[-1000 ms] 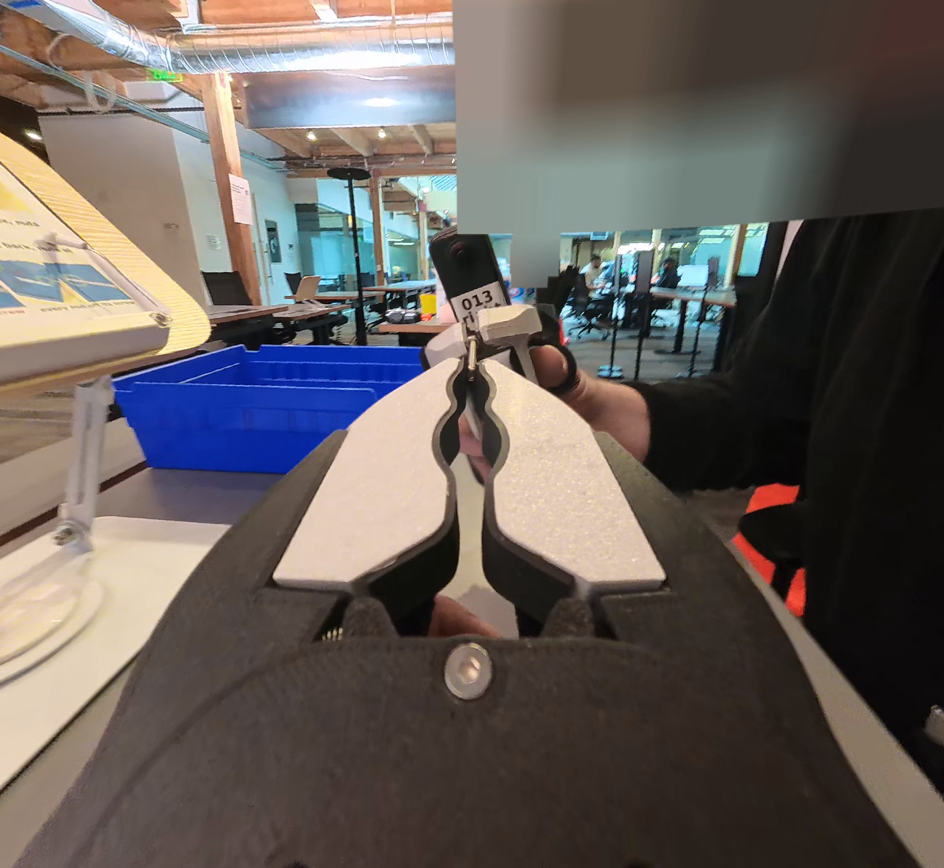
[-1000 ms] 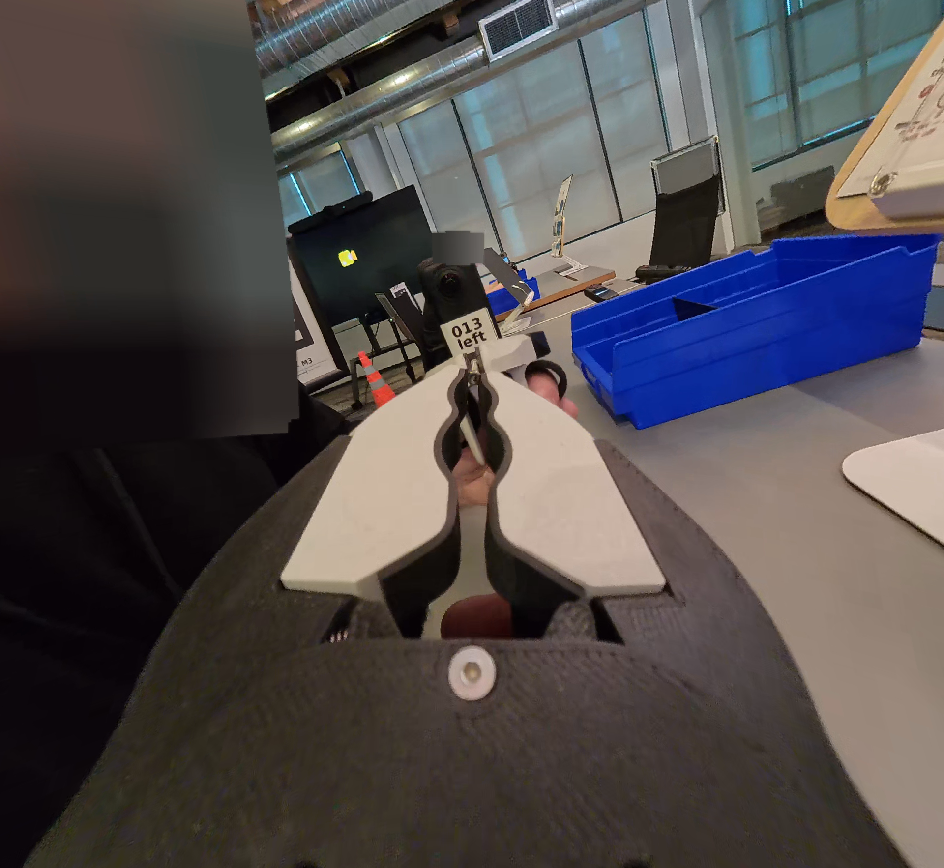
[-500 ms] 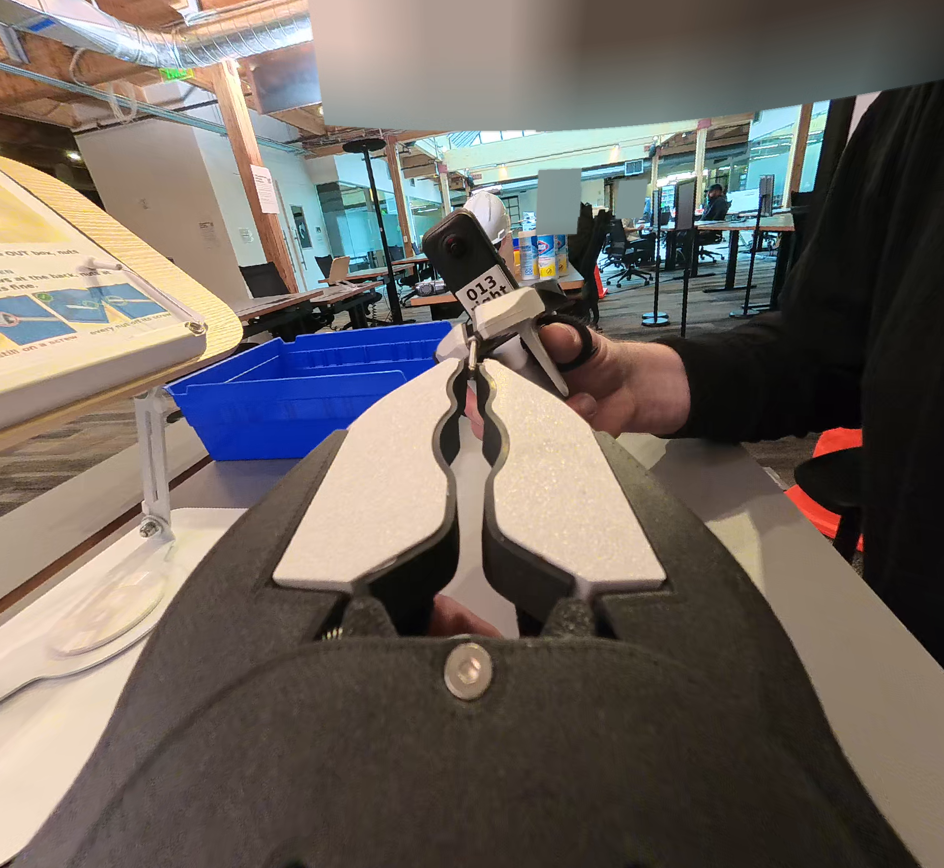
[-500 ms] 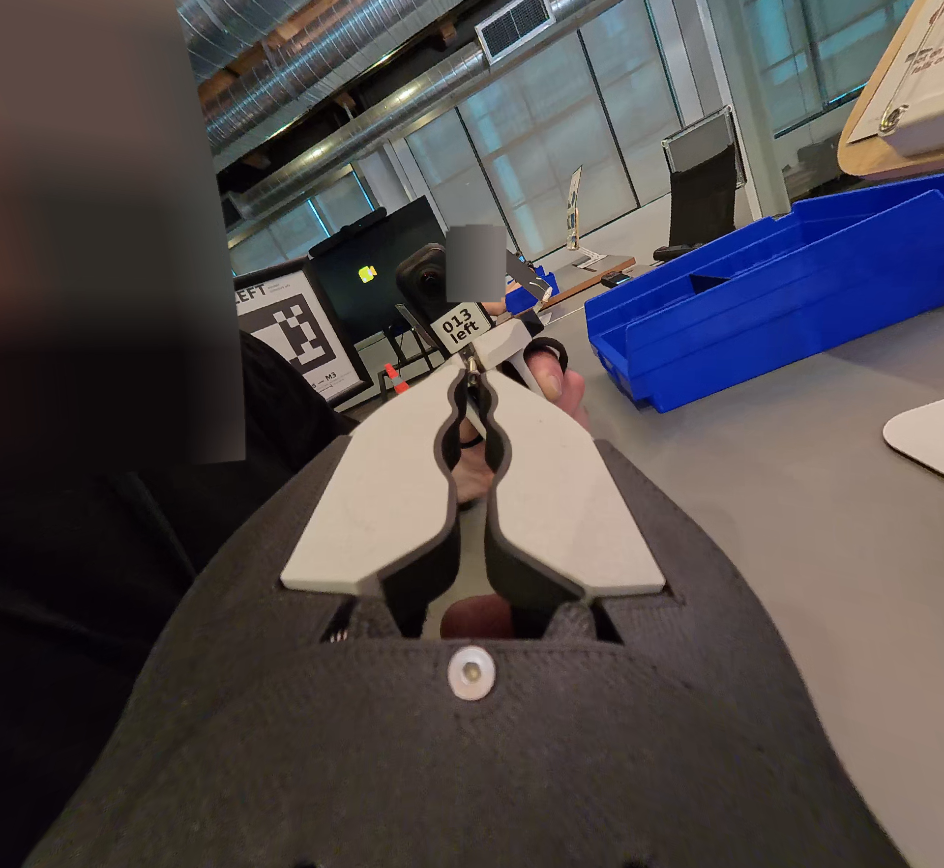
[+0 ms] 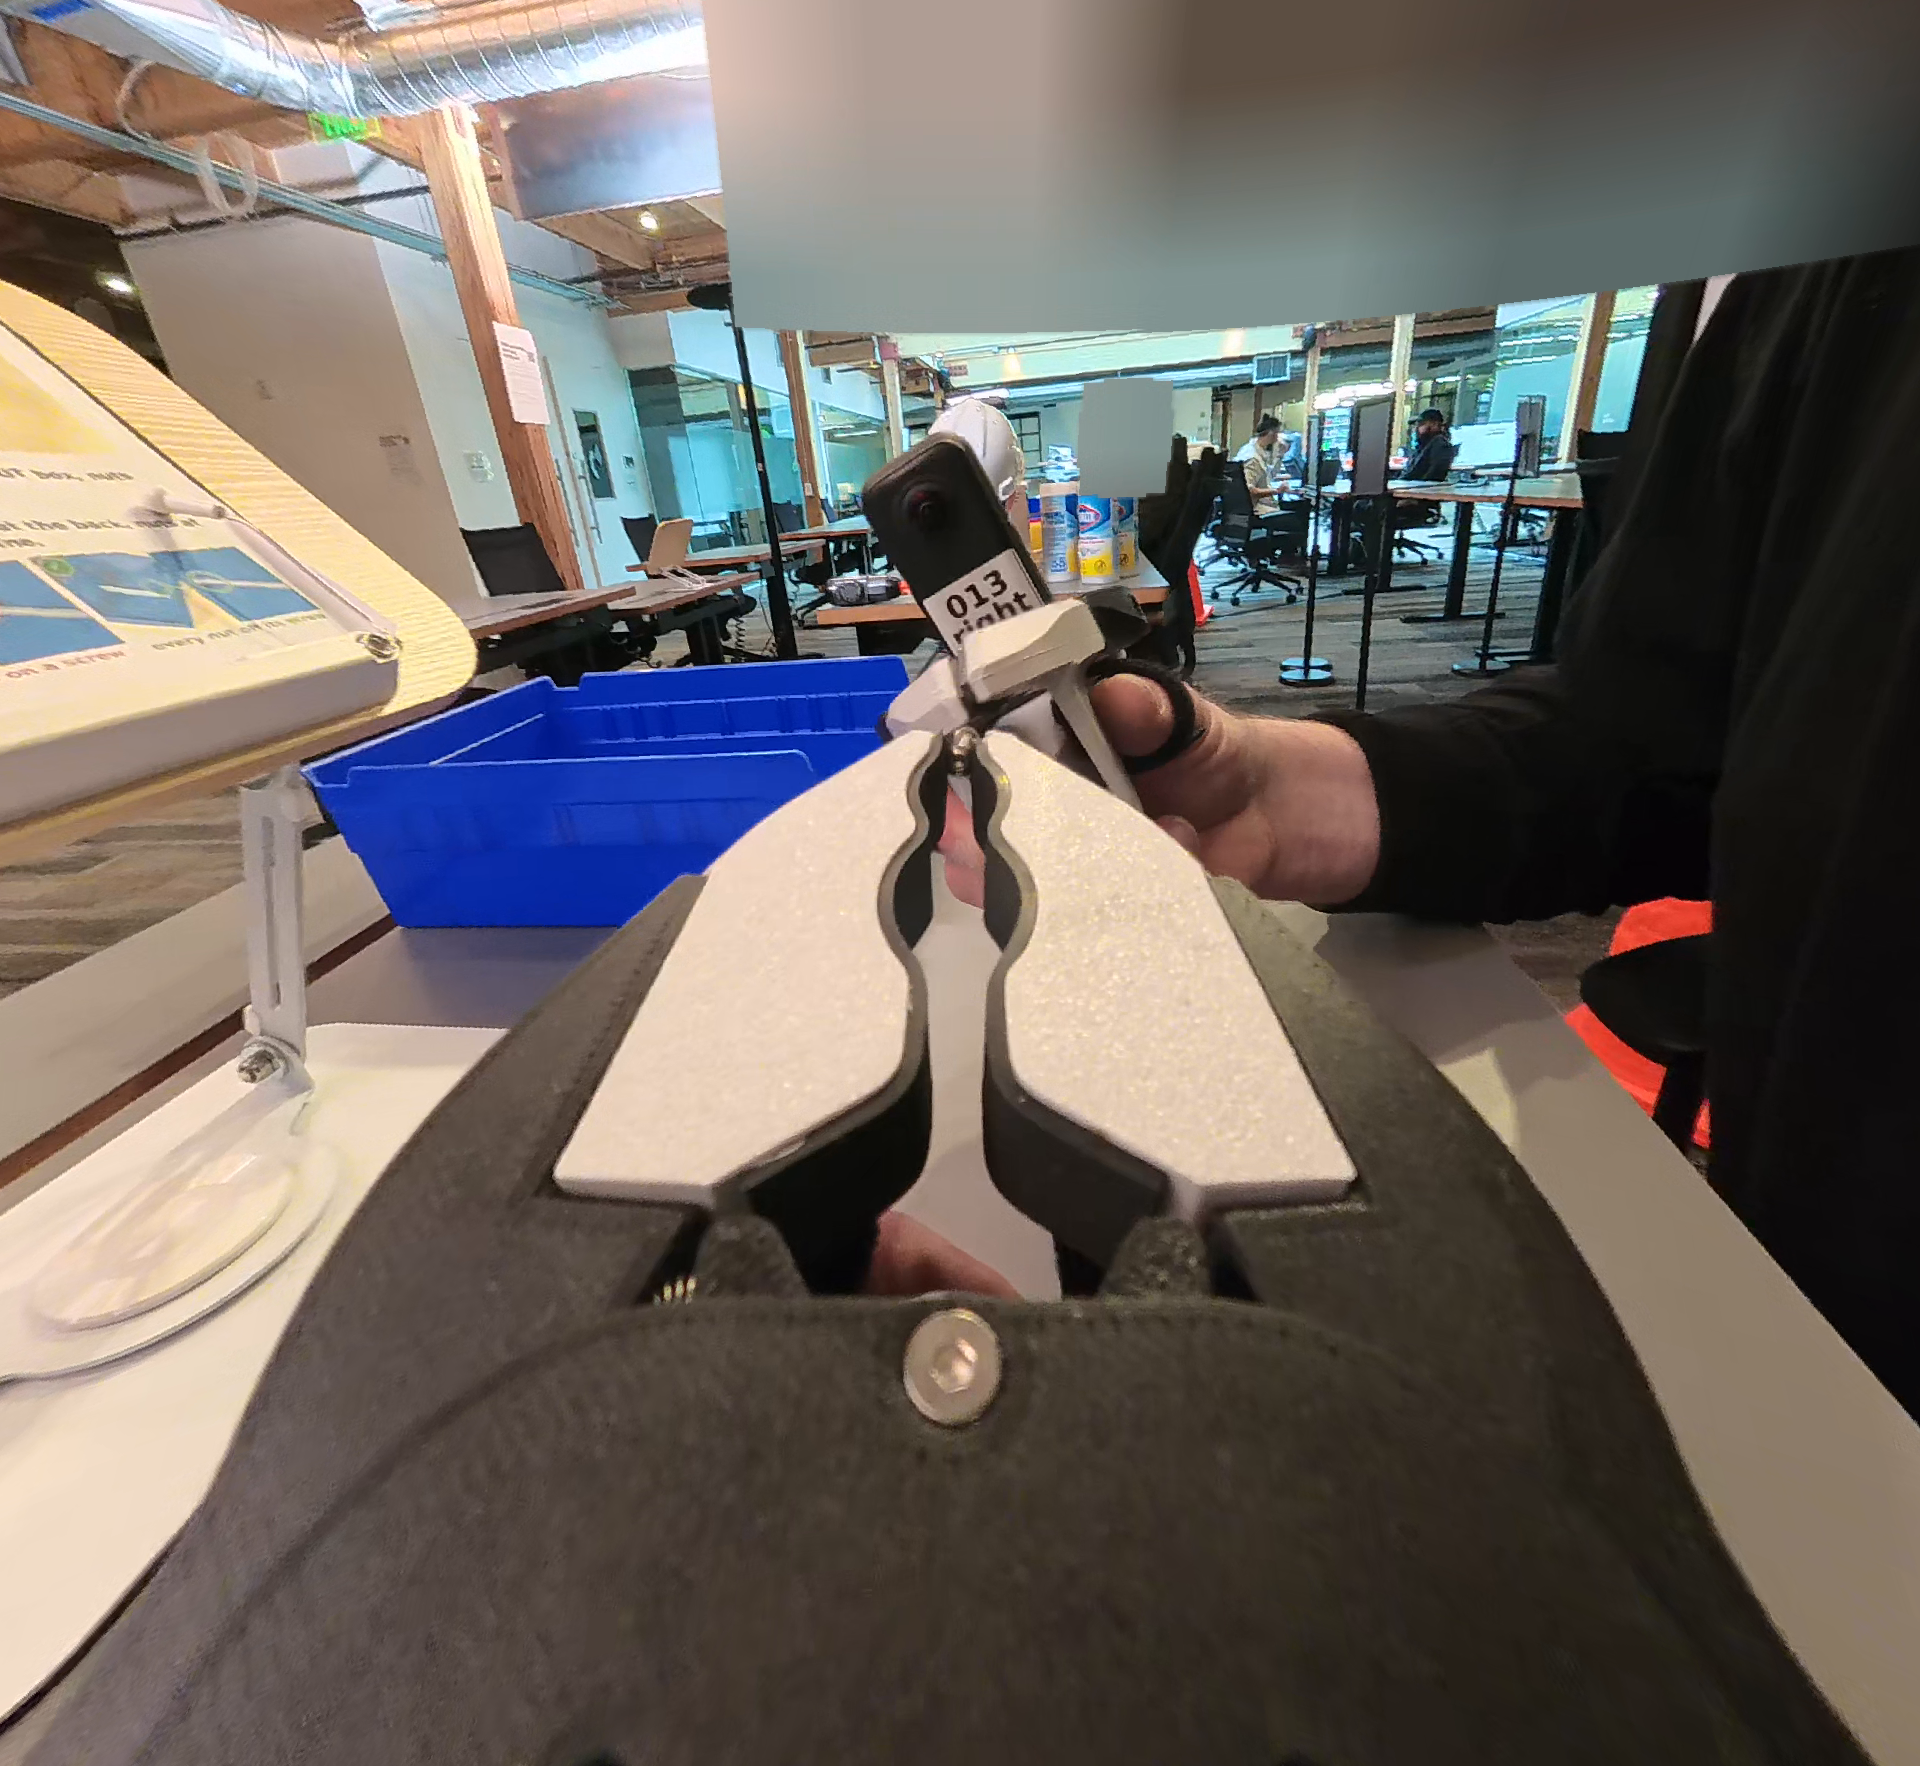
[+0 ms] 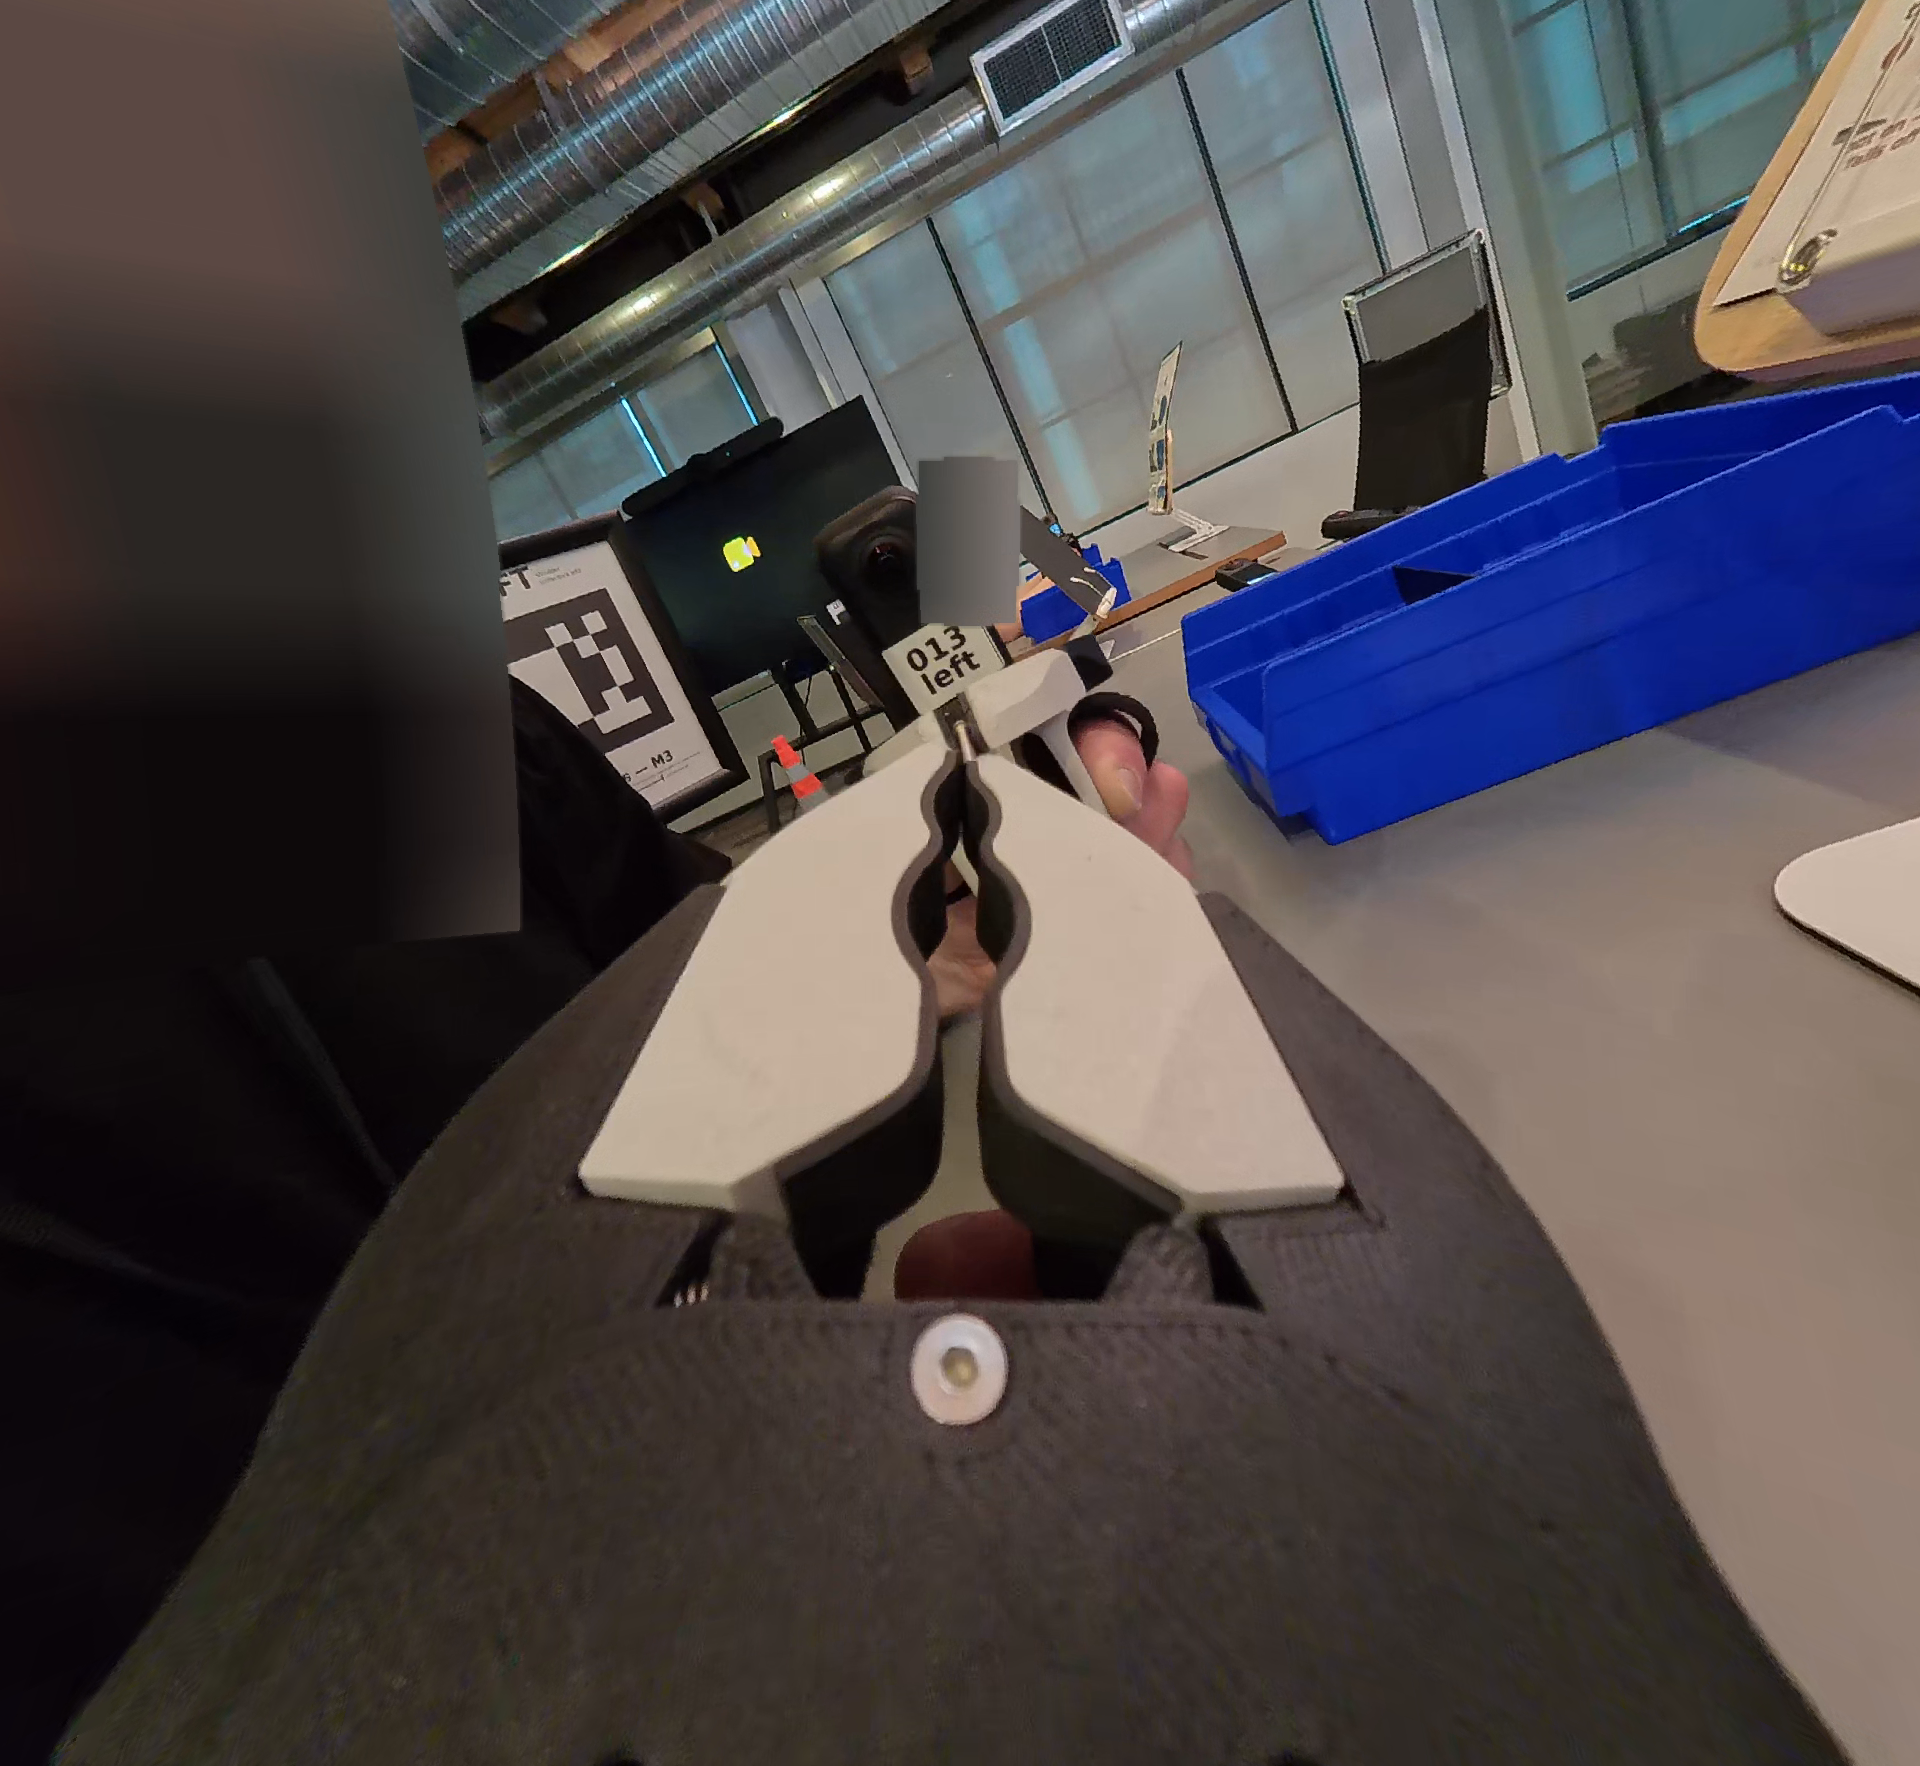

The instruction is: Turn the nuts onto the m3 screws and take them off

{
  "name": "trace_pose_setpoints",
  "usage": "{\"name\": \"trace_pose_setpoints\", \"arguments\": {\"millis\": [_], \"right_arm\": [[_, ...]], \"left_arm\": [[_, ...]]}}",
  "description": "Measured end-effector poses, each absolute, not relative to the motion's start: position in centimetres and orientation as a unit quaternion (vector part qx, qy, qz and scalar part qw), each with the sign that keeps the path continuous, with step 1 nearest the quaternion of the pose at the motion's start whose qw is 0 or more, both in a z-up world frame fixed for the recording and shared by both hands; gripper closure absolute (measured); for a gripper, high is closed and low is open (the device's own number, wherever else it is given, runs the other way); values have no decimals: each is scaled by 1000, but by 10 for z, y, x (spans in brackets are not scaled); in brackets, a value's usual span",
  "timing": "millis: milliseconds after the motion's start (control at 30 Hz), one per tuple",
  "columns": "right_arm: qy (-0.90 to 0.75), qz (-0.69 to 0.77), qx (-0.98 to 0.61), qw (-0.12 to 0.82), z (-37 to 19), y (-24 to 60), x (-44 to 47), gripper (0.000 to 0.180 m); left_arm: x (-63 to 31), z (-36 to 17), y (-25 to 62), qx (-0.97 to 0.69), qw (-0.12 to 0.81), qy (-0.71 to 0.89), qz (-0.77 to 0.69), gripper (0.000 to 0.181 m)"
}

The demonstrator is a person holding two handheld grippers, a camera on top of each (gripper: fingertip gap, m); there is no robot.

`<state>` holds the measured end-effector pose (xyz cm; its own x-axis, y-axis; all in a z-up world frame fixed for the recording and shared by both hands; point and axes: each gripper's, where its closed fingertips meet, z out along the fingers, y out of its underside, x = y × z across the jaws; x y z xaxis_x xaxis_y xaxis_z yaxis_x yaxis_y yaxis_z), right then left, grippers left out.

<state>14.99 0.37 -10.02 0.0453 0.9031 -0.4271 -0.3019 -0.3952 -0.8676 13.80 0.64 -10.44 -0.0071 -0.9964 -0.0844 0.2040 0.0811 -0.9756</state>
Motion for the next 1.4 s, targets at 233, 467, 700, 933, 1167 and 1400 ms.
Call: {"name": "trace_pose_setpoints", "arguments": {"millis": [233,467,700,933,1167,1400], "right_arm": [[-278,622,-540,494,-97,6,156,180],[-379,498,-561,542,-106,4,153,158],[-410,483,-552,542,-101,7,149,156],[-377,496,-561,545,-96,20,157,161],[-426,503,-538,526,-99,1,148,153],[-392,510,-550,532,-97,14,151,160]], "left_arm": [[137,-104,4,-419,562,465,-541,178],[135,-103,0,-417,538,447,-580,178],[135,-101,-5,-408,522,446,-601,178],[136,-100,-8,-402,518,448,-608,178],[134,-98,-6,-401,505,431,-631,178],[135,-98,-14,-390,498,445,-633,178]]}}
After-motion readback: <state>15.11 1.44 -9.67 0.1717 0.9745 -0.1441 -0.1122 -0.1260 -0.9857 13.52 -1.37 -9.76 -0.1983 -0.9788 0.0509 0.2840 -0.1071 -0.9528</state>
